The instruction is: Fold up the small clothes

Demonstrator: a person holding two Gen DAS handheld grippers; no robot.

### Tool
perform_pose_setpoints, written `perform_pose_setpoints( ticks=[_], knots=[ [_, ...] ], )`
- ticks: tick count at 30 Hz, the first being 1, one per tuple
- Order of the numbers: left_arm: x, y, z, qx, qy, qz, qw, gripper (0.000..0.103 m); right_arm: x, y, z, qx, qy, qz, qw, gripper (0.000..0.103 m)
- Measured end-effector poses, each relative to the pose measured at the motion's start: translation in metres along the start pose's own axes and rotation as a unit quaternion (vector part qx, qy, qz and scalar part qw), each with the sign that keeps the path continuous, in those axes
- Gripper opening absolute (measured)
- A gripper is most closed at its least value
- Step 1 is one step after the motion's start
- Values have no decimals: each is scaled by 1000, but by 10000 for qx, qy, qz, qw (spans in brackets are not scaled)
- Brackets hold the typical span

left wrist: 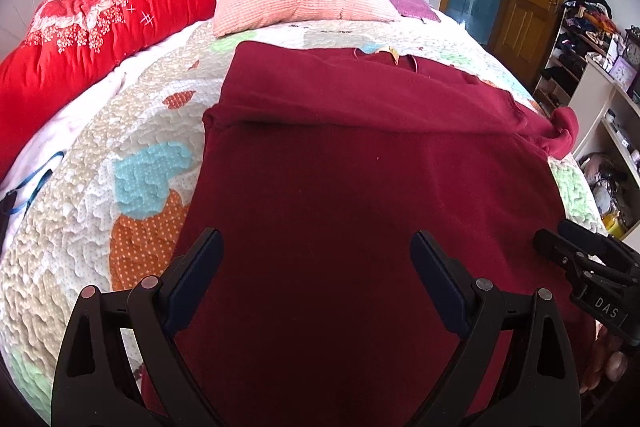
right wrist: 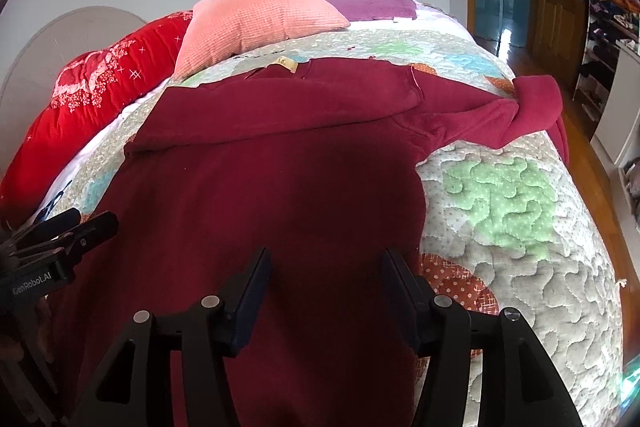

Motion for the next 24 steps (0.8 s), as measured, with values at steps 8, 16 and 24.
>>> perform_pose_setpoints(
  ticks=[8, 16, 24],
  knots=[
    [-1, -1, 9, 34, 266, -70, 9996, 94, 10, -12, -4, 26, -87, 209, 9997, 56],
    [4, 1, 34, -230, 422, 9, 9988, 95, 75, -99, 14, 390, 872, 554, 9939, 59],
    [10, 1, 44, -255, 370, 225, 9987, 96, 158, -168, 73, -14, 1913, 616, 9796, 59]
  ],
)
Point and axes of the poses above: each gripper's, at about its wrist camera, not at the fingertips, and z roughly the way its jaws point, x to its right, y to its underside, the point moved 4 cm from there along z, roughly the way its jaws point, and after that the axes turned 8 degrees about z, right-handed, at the moved point
